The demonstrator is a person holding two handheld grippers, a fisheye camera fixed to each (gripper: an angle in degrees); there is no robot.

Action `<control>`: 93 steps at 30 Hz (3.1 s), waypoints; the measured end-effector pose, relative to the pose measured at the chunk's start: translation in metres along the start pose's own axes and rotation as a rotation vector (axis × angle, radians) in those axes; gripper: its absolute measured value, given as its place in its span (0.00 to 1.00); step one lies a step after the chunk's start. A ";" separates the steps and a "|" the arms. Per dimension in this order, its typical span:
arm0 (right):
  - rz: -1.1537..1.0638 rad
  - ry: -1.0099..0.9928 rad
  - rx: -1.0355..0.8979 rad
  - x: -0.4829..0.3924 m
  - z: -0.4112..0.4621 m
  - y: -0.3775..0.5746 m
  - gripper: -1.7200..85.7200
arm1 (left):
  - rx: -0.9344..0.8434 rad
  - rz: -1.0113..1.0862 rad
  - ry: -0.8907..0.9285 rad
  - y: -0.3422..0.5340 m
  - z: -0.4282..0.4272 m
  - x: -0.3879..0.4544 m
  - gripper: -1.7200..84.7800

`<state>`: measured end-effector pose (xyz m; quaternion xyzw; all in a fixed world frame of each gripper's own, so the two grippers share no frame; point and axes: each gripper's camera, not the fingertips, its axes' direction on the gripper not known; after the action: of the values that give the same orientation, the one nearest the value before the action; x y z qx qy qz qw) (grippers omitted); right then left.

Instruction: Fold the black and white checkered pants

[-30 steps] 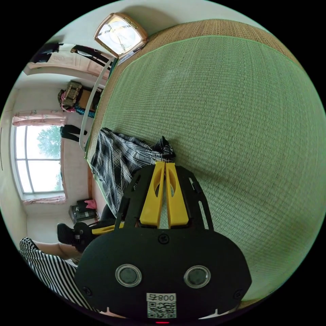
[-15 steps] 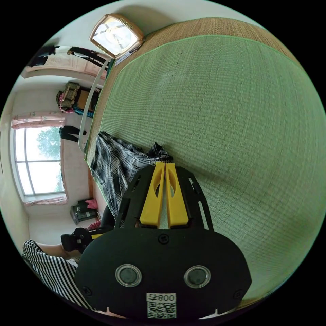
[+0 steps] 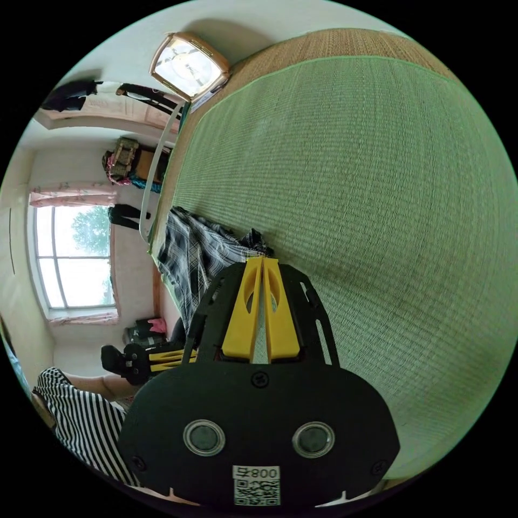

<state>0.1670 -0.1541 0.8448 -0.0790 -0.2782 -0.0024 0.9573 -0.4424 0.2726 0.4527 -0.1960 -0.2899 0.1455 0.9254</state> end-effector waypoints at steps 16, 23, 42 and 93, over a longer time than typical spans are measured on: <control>0.136 -0.279 -0.070 0.041 0.016 0.090 0.12 | -0.066 0.013 -0.116 0.010 0.002 0.024 0.07; 0.230 -0.456 -0.064 0.045 0.035 0.132 0.14 | 0.006 0.021 -0.099 0.023 -0.013 0.024 0.05; 0.230 -0.517 -0.129 -0.031 0.089 0.135 0.11 | 0.081 0.093 -0.135 0.065 -0.050 -0.003 0.04; -0.471 0.474 -0.049 -0.336 0.155 0.041 0.02 | 0.257 -0.383 -0.104 0.159 -0.064 -0.285 0.02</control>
<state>-0.1977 -0.1027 0.7885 -0.0329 -0.0581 -0.2485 0.9663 -0.6547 0.2859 0.1966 -0.0100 -0.3481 0.0131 0.9373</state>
